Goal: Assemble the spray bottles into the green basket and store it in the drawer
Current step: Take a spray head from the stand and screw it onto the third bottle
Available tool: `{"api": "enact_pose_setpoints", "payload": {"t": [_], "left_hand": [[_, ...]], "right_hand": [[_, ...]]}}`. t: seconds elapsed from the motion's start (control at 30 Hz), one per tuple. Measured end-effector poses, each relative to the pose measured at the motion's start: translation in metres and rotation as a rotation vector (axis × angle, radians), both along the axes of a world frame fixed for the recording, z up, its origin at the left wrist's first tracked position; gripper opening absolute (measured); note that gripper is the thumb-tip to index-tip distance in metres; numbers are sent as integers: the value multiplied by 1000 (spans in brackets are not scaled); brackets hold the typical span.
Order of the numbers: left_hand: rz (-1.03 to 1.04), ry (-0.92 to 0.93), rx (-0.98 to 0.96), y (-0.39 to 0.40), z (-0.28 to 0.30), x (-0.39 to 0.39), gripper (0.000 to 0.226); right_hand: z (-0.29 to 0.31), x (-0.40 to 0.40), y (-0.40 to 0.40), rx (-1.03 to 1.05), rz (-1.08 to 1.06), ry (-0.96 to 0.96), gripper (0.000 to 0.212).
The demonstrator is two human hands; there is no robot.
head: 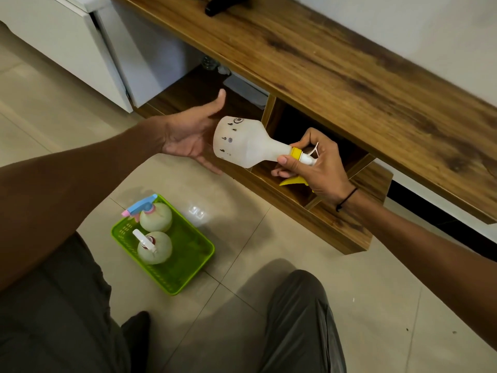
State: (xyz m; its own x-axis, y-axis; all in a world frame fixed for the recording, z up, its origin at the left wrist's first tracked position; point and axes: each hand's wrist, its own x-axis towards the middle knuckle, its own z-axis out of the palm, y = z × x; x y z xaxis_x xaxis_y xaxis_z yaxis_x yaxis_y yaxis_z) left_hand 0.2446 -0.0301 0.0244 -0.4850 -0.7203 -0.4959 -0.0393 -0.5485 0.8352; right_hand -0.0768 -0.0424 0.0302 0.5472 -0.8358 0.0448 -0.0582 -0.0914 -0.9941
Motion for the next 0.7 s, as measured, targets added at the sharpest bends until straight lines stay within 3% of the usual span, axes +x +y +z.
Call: {"api": "enact_pose_setpoints", "payload": {"t": [0.1, 0.17, 0.23, 0.33, 0.43, 0.53, 0.63, 0.7], "left_hand": [[-69, -133, -60, 1, -2, 6, 83], [-47, -114, -149, 3, -4, 7, 73], [-28, -44, -206, 7, -4, 6, 83], [70, 44, -146, 7, -5, -1, 85], [49, -87, -52, 5, 2, -5, 82], [31, -104, -117, 4, 0, 1, 70], [66, 3, -194, 5, 0, 7, 90], [63, 30, -114, 3, -2, 4, 91]], "right_hand": [[-1, -2, 0, -34, 7, 28, 29], [-1, -4, 0, -12, 9, 33, 28], [-2, -4, 0, 6, 1, 26, 28], [-1, 1, 1, 8, -3, 1, 29], [-1, 6, 2, -7, -9, -2, 30], [-2, 4, 2, -11, -16, 13, 29], [-3, 0, 1, 18, -38, -6, 28], [-2, 1, 0, 9, -36, -7, 27]]}}
